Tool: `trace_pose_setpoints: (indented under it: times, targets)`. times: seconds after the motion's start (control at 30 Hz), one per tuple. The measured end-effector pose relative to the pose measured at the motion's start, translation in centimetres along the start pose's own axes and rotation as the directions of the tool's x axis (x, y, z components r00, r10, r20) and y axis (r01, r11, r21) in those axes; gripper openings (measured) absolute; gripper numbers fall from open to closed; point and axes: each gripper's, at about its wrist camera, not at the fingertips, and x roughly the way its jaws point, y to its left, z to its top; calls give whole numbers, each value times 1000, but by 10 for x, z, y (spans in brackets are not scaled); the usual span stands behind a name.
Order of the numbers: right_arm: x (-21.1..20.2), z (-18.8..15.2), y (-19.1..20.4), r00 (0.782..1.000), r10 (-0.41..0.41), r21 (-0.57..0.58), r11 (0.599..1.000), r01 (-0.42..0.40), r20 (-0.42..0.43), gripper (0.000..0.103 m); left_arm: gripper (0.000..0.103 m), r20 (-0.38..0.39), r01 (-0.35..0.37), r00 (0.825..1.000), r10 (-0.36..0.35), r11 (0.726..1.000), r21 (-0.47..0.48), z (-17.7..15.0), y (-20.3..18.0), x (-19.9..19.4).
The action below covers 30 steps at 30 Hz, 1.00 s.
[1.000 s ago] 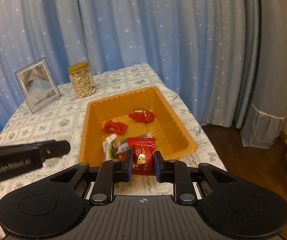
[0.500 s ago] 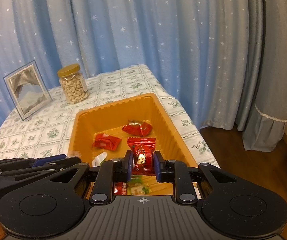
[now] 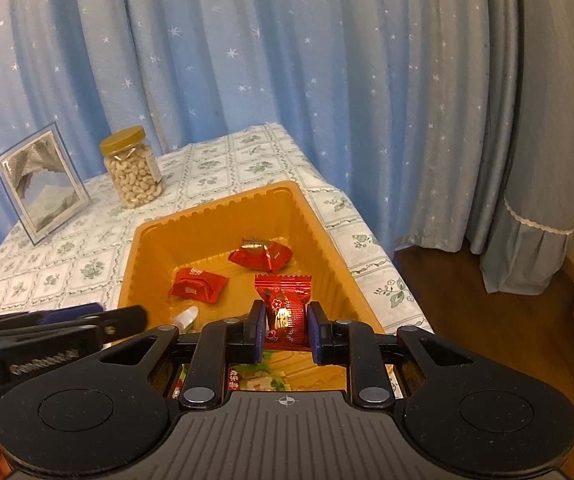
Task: Organize snacks
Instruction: 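Open the left tool over the tray while the right tool releases its red candy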
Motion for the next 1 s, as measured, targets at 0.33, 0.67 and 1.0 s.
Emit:
trace_pose_setpoints:
  times: [0.33, 0.67, 1.0]
  targets:
    - [-3, 1, 9, 1000, 27, 2, 1000, -27, -5, 22, 48, -5, -56, 998, 56, 998, -15, -13, 16, -19]
    - [3, 4, 21, 999, 43, -20, 999, -43, -14, 22, 60, 0, -69, 998, 69, 997, -23, -13, 20, -23]
    - [15, 12, 24, 992, 125, 19, 992, -124, -19, 23, 84, 8, -91, 996, 91, 995, -30, -16, 28, -24]
